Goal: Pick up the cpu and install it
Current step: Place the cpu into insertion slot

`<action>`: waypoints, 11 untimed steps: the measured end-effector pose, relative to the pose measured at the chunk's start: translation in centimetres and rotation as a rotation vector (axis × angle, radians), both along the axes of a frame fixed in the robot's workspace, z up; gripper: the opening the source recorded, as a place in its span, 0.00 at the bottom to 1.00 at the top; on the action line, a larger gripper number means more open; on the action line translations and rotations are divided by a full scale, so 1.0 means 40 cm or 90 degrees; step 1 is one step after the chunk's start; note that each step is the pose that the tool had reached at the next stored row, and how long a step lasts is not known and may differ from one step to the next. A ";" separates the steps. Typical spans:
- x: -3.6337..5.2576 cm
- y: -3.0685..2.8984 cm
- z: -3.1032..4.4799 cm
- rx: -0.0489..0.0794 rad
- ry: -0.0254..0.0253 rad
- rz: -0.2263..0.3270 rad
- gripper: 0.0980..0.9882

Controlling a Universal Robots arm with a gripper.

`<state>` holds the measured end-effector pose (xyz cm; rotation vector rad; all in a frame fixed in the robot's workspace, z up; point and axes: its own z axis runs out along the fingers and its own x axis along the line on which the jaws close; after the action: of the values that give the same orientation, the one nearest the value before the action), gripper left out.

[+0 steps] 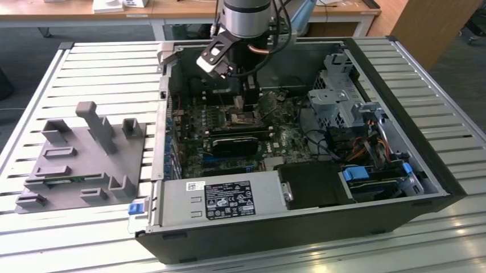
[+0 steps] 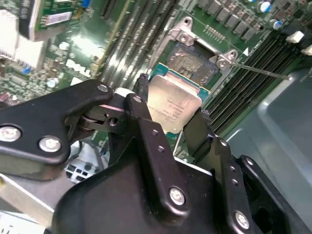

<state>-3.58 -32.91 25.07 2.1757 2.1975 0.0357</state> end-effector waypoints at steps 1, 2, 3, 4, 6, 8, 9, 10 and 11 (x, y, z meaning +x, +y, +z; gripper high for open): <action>-0.001 0.005 -0.004 0.000 0.0000 0.000 0.50; -0.002 0.009 -0.009 0.000 -0.0001 -0.001 0.50; -0.002 0.012 -0.014 -0.001 -0.0003 -0.001 0.50; -0.003 0.012 -0.019 -0.001 -0.0011 -0.001 0.50; -0.007 0.014 -0.027 -0.001 -0.0028 -0.001 0.50; -0.010 0.015 -0.036 -0.001 -0.0038 -0.001 0.50; -0.011 0.015 -0.041 -0.001 -0.0040 -0.001 0.50; -0.011 0.016 -0.045 -0.001 -0.0043 -0.001 0.50; -0.011 0.017 -0.050 -0.001 -0.0043 -0.001 0.50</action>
<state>-4.03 -32.23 23.05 2.1724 2.1922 0.0411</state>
